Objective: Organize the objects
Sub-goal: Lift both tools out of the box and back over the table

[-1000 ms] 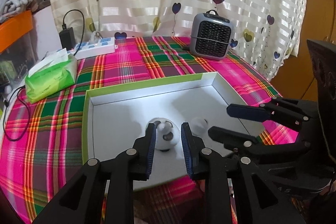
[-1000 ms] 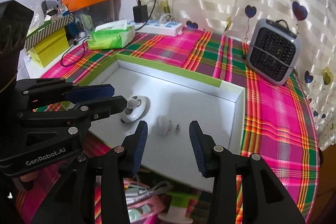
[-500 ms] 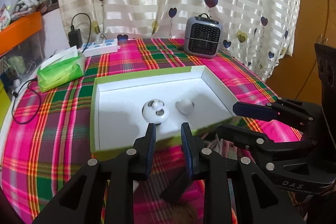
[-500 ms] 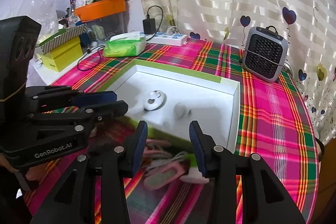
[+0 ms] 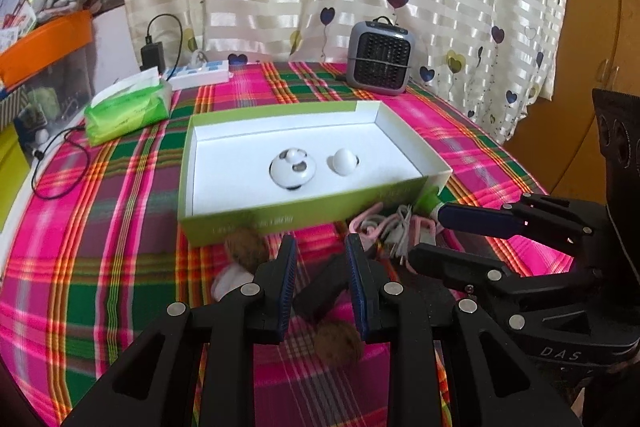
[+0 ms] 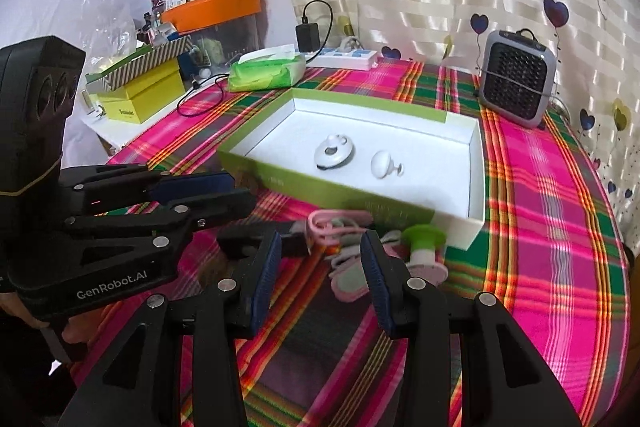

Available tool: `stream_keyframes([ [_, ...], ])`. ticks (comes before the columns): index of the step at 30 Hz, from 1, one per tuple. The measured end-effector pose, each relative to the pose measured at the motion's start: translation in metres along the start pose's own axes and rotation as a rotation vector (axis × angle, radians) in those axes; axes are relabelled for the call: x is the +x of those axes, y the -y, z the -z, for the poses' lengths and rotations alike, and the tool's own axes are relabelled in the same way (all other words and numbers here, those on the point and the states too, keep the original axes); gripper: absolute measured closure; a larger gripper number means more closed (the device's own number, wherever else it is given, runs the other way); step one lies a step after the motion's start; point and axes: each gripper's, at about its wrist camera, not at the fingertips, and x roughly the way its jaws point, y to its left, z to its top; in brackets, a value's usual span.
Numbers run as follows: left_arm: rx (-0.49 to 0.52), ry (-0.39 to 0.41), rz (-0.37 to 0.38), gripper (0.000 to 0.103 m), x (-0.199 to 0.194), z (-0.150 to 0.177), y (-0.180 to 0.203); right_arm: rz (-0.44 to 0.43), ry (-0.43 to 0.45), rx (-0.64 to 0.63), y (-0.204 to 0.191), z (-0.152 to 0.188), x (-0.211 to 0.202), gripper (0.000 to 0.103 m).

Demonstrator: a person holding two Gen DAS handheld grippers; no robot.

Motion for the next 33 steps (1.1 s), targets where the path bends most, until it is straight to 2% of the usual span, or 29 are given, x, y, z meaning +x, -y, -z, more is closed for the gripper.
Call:
stream_keyframes([
  [21, -0.005, -0.027, -0.022, 0.08, -0.006, 0.02, 0.007, -0.019, -0.02, -0.011, -0.006, 0.013, -0.004, 0.06],
  [33, -0.018, -0.025, 0.009, 0.08, -0.017, 0.036, 0.004, -0.029, -0.03, -0.013, -0.01, 0.019, -0.005, 0.06],
])
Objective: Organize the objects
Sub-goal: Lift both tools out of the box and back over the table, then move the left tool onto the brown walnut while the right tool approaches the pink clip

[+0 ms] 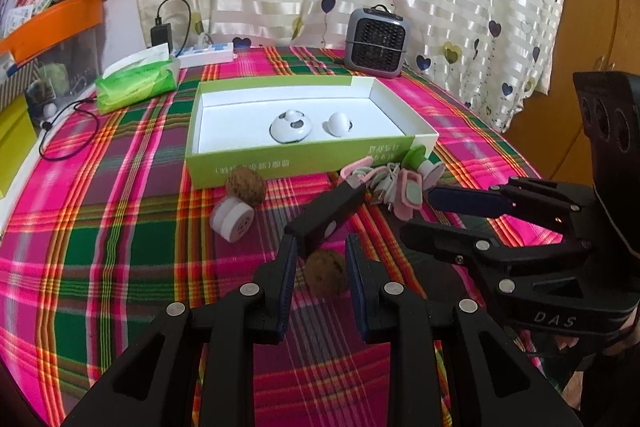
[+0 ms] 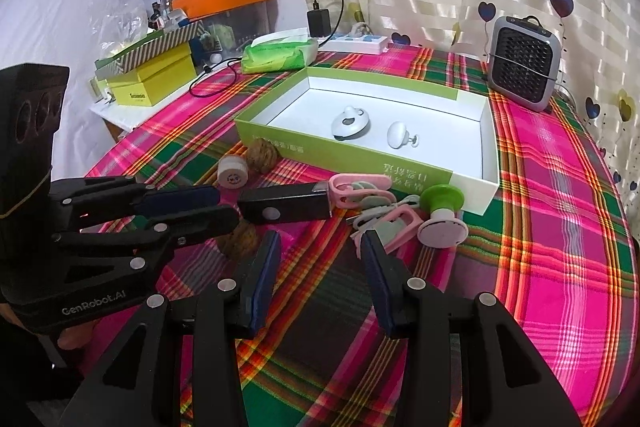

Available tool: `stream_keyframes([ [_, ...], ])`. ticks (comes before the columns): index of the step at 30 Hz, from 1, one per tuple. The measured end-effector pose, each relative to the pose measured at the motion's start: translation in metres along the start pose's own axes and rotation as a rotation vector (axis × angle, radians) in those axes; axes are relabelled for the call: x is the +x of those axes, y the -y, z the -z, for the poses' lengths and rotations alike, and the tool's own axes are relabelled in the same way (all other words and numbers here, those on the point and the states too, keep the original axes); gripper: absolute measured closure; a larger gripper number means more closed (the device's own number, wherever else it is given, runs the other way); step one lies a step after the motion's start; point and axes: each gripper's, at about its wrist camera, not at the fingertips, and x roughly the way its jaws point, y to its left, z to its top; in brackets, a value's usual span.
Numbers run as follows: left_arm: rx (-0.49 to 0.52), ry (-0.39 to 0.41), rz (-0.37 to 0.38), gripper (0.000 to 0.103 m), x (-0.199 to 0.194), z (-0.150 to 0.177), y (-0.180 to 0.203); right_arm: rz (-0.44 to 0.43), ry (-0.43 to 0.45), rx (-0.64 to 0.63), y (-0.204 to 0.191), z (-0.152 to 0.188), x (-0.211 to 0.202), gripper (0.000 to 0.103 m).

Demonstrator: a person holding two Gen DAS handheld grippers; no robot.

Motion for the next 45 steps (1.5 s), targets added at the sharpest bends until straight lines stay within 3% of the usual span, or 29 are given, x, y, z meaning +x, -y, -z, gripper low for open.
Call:
stream_keyframes([
  [23, -0.021, -0.102, 0.005, 0.072, 0.027, 0.003, 0.002, -0.019, -0.018, 0.001, 0.001, 0.005, 0.008, 0.06],
  [35, -0.037, -0.062, -0.015, 0.076, 0.021, 0.001, -0.01, -0.037, -0.022, -0.021, 0.0, -0.008, 0.019, 0.06],
  [45, -0.032, -0.06, 0.016, 0.076, 0.019, 0.002, -0.01, 0.087, 0.015, 0.079, 0.03, -0.006, 0.003, 0.06],
])
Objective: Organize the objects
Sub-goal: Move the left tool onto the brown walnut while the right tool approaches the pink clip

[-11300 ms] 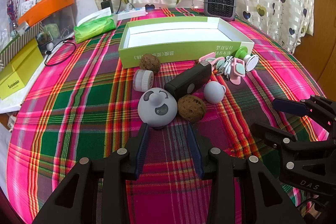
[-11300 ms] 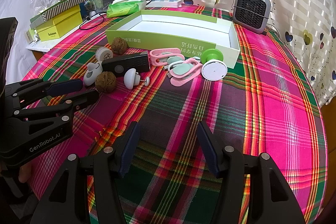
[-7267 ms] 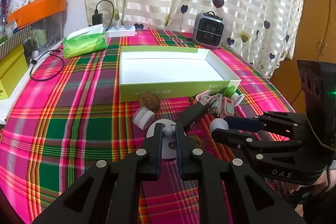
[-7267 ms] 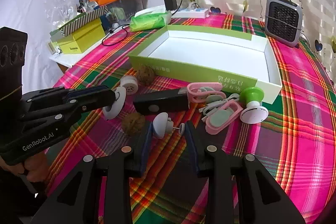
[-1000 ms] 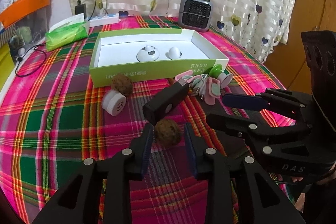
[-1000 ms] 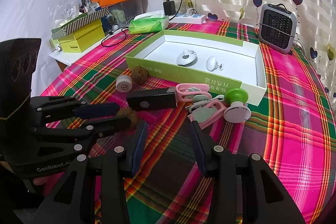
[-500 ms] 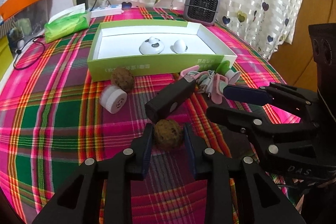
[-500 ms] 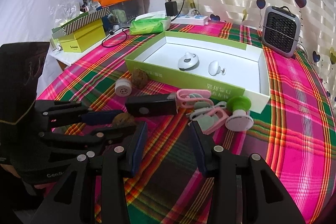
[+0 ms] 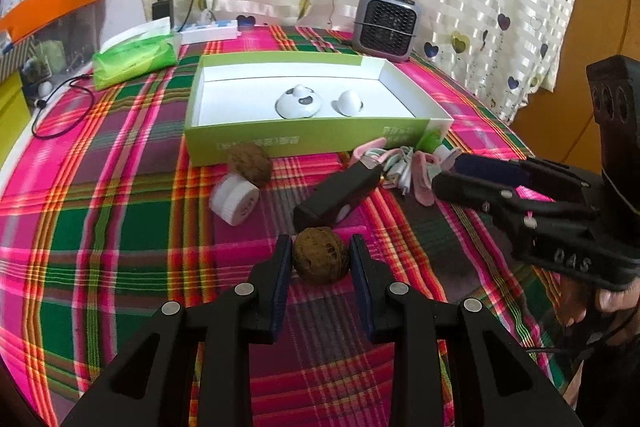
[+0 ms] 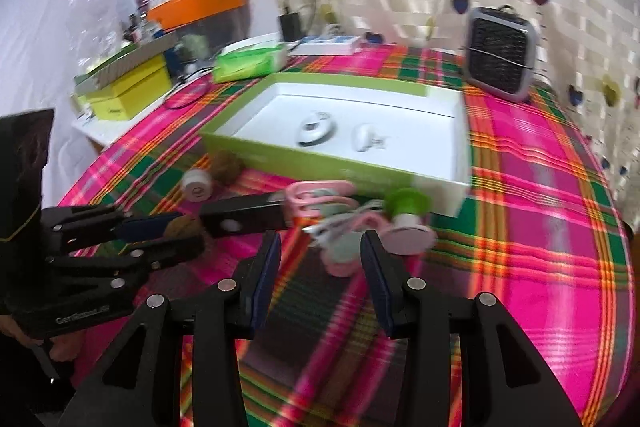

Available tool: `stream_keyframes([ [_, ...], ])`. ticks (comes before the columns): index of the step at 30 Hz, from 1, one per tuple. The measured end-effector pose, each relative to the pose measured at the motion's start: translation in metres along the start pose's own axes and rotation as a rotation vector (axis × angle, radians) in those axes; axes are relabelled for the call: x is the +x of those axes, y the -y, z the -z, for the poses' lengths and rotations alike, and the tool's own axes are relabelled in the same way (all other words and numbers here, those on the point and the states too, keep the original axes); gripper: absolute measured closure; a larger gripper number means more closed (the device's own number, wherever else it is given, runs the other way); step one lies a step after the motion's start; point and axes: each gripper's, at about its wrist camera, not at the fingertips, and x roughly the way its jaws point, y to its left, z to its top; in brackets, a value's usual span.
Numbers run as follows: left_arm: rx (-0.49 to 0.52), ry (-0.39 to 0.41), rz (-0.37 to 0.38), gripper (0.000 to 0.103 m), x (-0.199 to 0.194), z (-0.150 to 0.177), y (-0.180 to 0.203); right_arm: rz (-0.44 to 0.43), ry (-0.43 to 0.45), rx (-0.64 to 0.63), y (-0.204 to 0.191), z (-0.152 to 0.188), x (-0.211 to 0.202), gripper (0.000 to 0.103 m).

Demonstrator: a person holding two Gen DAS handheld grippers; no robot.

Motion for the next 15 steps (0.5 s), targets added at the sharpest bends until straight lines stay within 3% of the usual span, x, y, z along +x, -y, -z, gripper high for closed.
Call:
stream_keyframes([
  [15, 0.002, -0.007, 0.005, 0.076, 0.0, 0.002, 0.004, 0.049, -0.051, 0.037, 0.0, -0.002, 0.018, 0.06],
])
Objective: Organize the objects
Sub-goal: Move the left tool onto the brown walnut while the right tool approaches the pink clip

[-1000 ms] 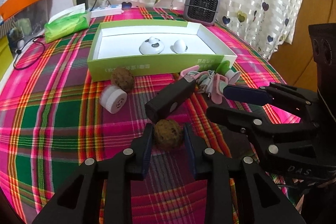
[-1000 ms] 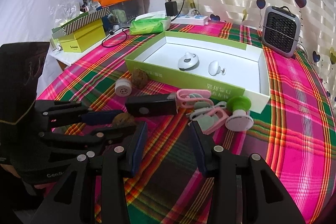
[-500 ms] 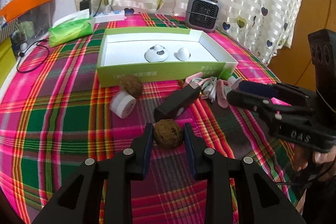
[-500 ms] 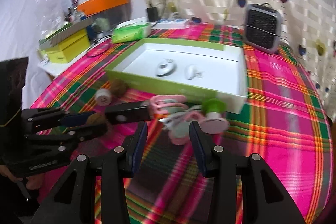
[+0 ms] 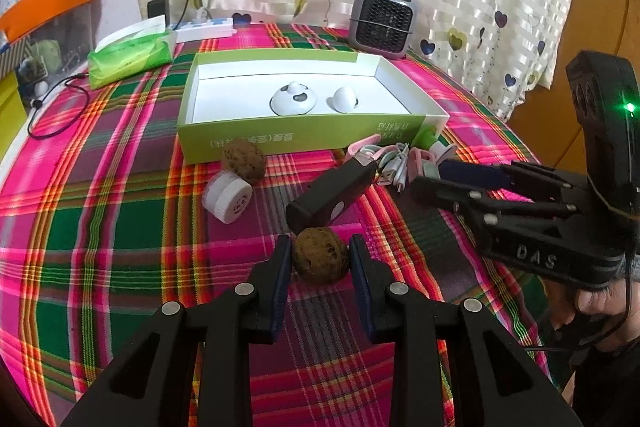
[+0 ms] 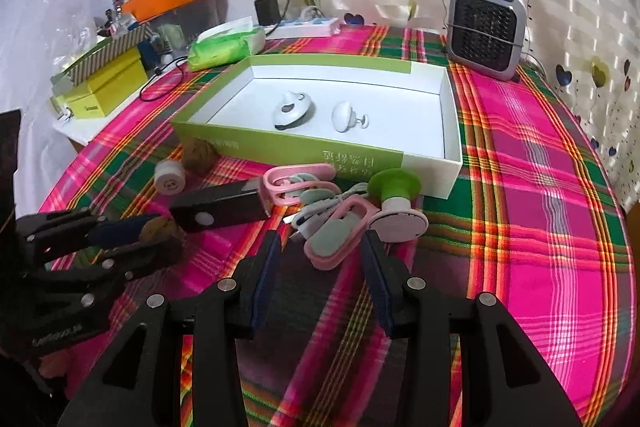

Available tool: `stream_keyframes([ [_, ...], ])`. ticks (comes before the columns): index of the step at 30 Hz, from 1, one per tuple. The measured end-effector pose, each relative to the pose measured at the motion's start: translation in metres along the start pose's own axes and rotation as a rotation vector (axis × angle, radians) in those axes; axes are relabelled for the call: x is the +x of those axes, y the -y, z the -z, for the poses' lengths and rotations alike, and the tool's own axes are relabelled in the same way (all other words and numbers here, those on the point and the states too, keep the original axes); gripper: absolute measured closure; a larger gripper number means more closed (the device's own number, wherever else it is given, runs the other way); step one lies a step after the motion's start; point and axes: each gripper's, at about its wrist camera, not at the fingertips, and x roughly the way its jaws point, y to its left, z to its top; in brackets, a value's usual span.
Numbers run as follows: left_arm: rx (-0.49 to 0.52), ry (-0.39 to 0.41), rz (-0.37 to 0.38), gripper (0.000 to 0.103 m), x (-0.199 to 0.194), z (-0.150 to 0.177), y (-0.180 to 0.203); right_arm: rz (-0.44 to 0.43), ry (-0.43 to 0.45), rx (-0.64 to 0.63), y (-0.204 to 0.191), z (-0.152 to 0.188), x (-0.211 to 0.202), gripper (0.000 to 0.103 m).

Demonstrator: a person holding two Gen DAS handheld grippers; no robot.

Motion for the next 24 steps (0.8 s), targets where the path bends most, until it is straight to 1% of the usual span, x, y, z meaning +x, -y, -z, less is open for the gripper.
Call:
stream_keyframes([
  [2, 0.0, 0.001, 0.001, 0.076, 0.0, 0.0, 0.0, 0.016, 0.0, 0.003, 0.001, -0.001, 0.001, 0.061],
  [4, -0.001, 0.0, 0.005, 0.076, 0.0, 0.001, 0.001, 0.015, -0.017, 0.008, 0.004, -0.001, 0.005, 0.073],
  [5, -0.001, -0.001, 0.007, 0.076, 0.0, 0.0, 0.001, 0.011, -0.021, 0.01, 0.005, -0.001, 0.005, 0.076],
  [9, 0.002, 0.001, 0.013, 0.076, -0.001, 0.001, 0.002, 0.027, -0.026, -0.006, 0.009, 0.002, 0.003, 0.08],
  [15, 0.01, -0.004, 0.019, 0.076, 0.001, 0.0, 0.002, 0.041, -0.039, -0.008, 0.009, -0.001, 0.007, 0.081],
  [18, 0.008, -0.01, 0.016, 0.076, 0.002, -0.001, 0.002, 0.027, -0.058, -0.014, 0.009, -0.002, 0.013, 0.081],
  [24, 0.014, 0.005, -0.004, 0.076, -0.002, -0.001, 0.007, 0.02, -0.03, -0.036, 0.006, 0.001, 0.004, 0.084],
])
